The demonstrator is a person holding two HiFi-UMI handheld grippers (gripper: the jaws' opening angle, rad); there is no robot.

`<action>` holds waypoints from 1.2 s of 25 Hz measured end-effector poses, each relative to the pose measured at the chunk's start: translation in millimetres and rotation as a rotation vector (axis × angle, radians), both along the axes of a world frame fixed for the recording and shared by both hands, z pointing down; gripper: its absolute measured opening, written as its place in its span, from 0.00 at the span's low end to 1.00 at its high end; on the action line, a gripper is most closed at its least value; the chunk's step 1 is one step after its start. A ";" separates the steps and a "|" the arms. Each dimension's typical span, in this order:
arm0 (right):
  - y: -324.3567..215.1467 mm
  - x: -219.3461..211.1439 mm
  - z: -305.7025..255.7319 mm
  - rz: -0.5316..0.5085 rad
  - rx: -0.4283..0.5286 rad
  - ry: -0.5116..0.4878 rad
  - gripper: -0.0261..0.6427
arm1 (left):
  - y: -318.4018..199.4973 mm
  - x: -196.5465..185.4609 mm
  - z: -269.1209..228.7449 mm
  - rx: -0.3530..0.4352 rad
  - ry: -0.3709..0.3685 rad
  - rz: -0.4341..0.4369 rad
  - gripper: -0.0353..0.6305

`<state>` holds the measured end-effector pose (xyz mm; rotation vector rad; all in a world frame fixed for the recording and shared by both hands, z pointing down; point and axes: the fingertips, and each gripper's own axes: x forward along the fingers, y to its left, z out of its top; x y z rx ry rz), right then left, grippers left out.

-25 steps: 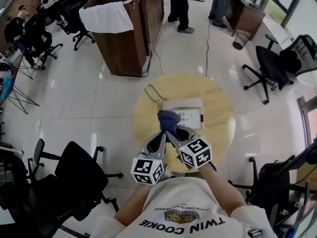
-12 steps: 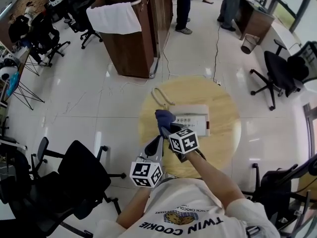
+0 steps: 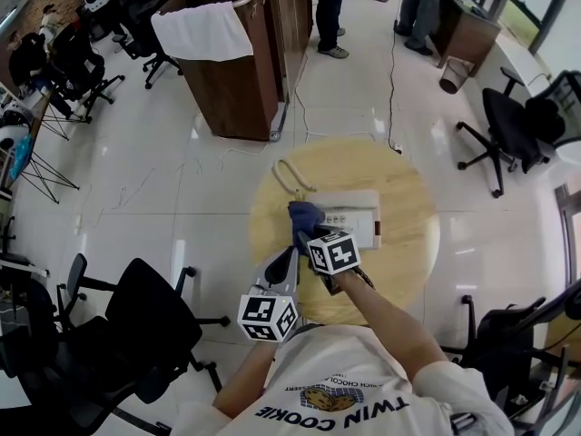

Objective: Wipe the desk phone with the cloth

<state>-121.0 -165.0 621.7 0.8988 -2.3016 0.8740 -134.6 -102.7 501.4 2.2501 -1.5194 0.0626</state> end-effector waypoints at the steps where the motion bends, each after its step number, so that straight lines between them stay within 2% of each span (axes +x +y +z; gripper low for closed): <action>1: -0.2 3.8 -0.4 0.007 -0.001 0.004 0.14 | -0.1 1.8 0.5 0.000 0.002 0.004 0.04; 23: -6.4 140.4 -26.1 0.186 0.052 0.037 0.14 | -5.2 66.0 0.3 0.008 0.025 0.095 0.04; 30: -9.2 176.5 -30.0 0.234 0.071 0.056 0.14 | -4.4 74.4 -0.9 0.014 0.023 0.103 0.04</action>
